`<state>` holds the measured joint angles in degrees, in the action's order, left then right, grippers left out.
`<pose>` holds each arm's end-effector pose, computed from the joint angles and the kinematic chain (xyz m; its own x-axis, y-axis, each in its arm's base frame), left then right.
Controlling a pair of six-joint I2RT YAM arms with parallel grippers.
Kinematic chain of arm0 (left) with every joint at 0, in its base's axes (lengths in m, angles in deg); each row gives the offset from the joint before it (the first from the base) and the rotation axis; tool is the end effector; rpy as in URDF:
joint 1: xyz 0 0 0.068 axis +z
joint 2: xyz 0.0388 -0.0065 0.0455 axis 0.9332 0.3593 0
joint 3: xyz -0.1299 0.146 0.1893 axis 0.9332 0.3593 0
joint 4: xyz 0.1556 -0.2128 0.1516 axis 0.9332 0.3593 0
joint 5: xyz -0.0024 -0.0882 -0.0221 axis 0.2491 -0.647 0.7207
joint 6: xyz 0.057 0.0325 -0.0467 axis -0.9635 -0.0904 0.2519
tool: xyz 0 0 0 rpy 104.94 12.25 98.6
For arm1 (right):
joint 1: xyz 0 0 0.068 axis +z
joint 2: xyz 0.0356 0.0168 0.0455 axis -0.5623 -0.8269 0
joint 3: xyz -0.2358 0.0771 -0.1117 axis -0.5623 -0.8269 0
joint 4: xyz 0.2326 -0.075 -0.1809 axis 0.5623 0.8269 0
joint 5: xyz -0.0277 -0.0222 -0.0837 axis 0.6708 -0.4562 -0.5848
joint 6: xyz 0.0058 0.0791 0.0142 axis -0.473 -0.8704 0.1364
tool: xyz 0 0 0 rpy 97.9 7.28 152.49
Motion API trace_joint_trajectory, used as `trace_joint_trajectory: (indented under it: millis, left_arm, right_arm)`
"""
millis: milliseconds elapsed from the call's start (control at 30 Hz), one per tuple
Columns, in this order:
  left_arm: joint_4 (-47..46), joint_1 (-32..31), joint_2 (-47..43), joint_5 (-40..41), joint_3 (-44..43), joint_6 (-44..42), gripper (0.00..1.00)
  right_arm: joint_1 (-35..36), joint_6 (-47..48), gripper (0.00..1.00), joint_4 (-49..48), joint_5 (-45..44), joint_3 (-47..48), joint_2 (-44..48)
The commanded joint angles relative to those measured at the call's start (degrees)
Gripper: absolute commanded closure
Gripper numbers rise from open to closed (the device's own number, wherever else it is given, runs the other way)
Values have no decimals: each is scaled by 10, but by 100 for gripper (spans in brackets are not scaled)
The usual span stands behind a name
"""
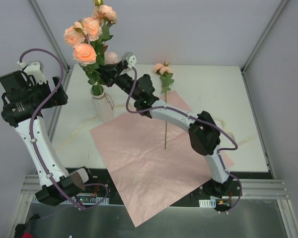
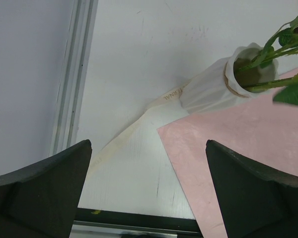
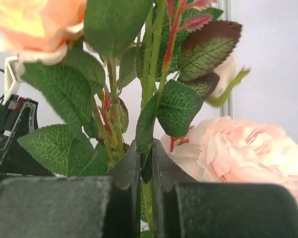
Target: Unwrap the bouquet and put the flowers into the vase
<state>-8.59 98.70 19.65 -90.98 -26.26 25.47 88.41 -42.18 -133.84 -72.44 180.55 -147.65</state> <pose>0.2460 0.1102 0.4668 -0.4401 -0.0665 -0.8955 -0.0955 0.9951 -0.0270 0.3227 0.4636 0.4046 0.4036 0.5197 -0.7530 -0.8547 0.5078 -0.1076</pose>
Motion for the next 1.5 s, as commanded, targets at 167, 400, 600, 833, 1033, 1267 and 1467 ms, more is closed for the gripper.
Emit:
trace_joint_trajectory:
  millis: [167, 400, 600, 833, 1033, 1267, 1467]
  left_arm:
    - [-1, 16, -1, -16, -5, -13, 1]
    - [7, 21, 12, -30, -16, 1, 1]
    - [11, 21, 18, -36, -22, 9, 1]
    - [12, 21, 19, -40, -23, 13, 1]
    - [12, 21, 22, -45, -20, 24, 1]
    - [12, 21, 29, -64, -19, 37, 1]
    - [12, 21, 34, -54, -24, 38, 1]
  right_arm:
    - [10, 19, 100, -6, 4, -47, 12]
    - [15, 22, 100, 89, 12, -128, 29]
    - [16, 36, 94, 192, 21, -138, 41]
    - [13, 88, 35, 413, 54, -66, 77]
    - [-1, 108, 19, 593, 70, 28, 96]
    - [-30, 115, 17, 641, 62, 0, 152]
    - [-58, 113, 14, 684, 3, -78, 229]
